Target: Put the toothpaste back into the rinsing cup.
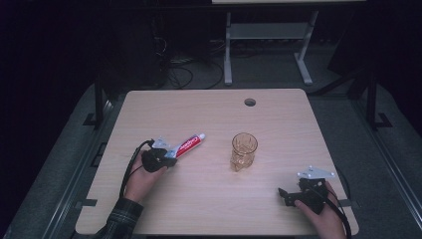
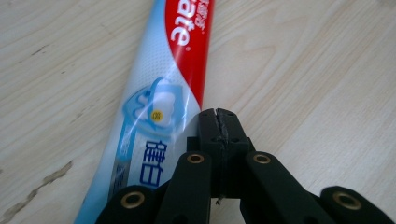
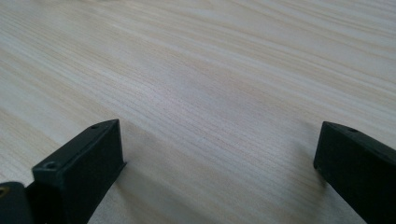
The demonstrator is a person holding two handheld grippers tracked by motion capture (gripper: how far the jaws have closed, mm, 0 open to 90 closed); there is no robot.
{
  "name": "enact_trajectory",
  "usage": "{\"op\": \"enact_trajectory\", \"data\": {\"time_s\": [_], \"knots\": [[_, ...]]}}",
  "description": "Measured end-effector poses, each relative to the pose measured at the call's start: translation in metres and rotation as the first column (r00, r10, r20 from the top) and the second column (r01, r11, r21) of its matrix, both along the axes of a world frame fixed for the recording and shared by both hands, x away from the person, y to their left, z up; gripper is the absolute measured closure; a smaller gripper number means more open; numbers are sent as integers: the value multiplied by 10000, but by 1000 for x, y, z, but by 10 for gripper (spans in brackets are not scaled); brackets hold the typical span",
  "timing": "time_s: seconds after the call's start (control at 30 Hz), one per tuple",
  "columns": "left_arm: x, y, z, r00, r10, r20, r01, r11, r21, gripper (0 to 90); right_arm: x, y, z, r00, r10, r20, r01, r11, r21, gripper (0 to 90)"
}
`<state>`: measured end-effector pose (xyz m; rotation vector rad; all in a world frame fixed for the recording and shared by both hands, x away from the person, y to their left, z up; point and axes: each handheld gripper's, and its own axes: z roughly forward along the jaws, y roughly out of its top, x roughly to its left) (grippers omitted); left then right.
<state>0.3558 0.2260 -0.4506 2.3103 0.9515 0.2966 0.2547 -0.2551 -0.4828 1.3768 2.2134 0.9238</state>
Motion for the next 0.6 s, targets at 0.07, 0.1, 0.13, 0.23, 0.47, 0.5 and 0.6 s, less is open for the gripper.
{"op": "enact_trajectory", "data": {"time_s": [0.07, 0.1, 0.13, 0.23, 0.47, 0.5, 0.6], "knots": [[0, 5, 0, 9999, 98, 43, -98, 10000, 11, 900, 0, 0, 0, 10000, 4, 4, -4, 10000, -1, 7], [0, 7, 0, 9998, 197, 38, -197, 9998, -2, 900, 0, 0, 0, 10000, 2, 2, -2, 10000, -4, 7], [0, 10, 0, 9996, 261, 79, -261, 9997, -28, 900, 0, 0, 0, 10000, 1, 1, -1, 10000, -1, 7], [1, 19, 1, 9987, 499, 88, -499, 9987, -39, 900, 0, 0, 0, 10000, 4, 1, -4, 10000, -1, 7], [2, 43, 0, 9939, 1092, 151, -1093, 9940, 29, 900, 0, 0, 0, 10000, 4, 1, -4, 10000, -4, 7], [3, 46, 0, 9927, 1195, 157, -1195, 9928, -10, 900, 0, 0, 0, 10000, -2, 0, 2, 10000, -1, 7], [4, 52, -1, 9908, 1347, 134, -1348, 9909, 27, 900, 0, 0, 0, 10000, 2, 3, -2, 10000, -4, 7]]}}
